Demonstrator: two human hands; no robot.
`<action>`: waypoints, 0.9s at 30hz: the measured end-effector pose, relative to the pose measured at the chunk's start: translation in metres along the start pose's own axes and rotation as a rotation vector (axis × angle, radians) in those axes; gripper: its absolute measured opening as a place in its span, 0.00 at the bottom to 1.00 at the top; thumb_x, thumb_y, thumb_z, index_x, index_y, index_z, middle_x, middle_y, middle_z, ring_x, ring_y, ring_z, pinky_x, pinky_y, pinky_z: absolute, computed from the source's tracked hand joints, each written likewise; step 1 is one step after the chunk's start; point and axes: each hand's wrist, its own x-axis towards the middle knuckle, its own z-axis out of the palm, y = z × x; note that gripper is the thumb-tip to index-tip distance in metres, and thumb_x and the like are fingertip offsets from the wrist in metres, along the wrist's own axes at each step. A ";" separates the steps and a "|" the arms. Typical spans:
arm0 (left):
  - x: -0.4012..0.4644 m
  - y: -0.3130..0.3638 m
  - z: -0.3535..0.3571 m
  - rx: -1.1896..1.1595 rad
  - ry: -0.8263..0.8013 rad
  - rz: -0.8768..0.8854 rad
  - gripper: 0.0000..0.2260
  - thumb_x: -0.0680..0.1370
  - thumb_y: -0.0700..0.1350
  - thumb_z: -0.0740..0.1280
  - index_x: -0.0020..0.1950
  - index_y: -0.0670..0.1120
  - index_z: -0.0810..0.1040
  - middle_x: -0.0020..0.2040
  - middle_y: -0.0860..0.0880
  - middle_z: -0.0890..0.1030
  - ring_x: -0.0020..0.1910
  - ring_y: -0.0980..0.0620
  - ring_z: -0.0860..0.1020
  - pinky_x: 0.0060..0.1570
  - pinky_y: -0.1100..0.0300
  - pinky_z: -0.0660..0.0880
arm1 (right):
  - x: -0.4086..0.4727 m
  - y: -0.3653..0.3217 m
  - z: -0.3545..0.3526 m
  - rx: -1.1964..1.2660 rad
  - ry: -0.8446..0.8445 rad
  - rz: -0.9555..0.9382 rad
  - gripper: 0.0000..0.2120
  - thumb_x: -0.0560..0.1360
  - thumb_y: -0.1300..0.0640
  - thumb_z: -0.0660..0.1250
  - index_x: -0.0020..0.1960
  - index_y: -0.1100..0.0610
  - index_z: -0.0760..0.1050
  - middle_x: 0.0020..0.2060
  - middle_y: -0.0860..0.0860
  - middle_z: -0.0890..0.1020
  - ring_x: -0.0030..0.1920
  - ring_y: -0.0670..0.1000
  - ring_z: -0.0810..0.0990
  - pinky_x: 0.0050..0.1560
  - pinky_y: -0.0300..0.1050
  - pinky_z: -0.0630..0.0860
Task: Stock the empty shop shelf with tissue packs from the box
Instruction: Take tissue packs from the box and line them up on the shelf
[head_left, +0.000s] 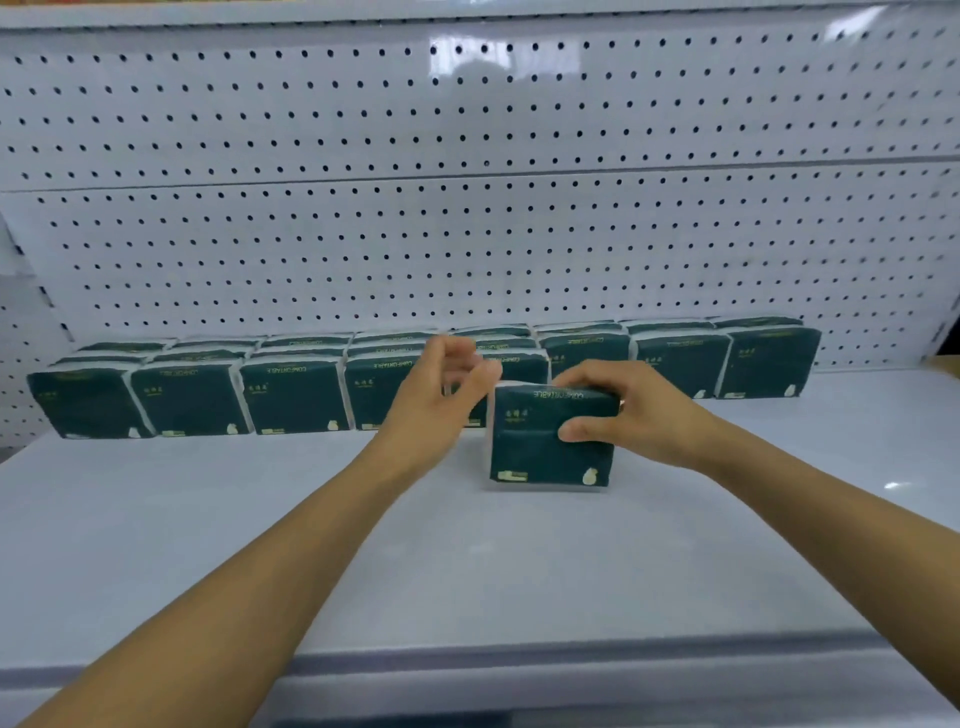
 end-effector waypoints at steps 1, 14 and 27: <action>0.006 0.001 0.001 0.114 0.033 0.059 0.18 0.79 0.56 0.64 0.66 0.52 0.69 0.60 0.59 0.75 0.58 0.63 0.74 0.57 0.63 0.71 | -0.007 0.007 -0.009 -0.039 0.005 0.022 0.13 0.70 0.59 0.76 0.53 0.49 0.80 0.47 0.41 0.83 0.50 0.43 0.82 0.50 0.40 0.80; 0.063 -0.044 0.031 1.450 -0.059 0.362 0.39 0.80 0.59 0.62 0.80 0.49 0.41 0.81 0.48 0.47 0.80 0.46 0.45 0.76 0.42 0.38 | 0.002 0.070 -0.046 -0.506 0.312 0.118 0.19 0.73 0.52 0.73 0.63 0.46 0.76 0.55 0.44 0.73 0.57 0.47 0.71 0.55 0.49 0.75; 0.070 -0.057 0.029 1.389 -0.026 0.376 0.36 0.81 0.55 0.62 0.80 0.49 0.43 0.80 0.49 0.53 0.79 0.49 0.52 0.77 0.44 0.41 | 0.041 0.076 -0.026 -0.816 0.347 -0.005 0.21 0.75 0.52 0.71 0.66 0.54 0.75 0.59 0.52 0.72 0.61 0.52 0.67 0.42 0.45 0.72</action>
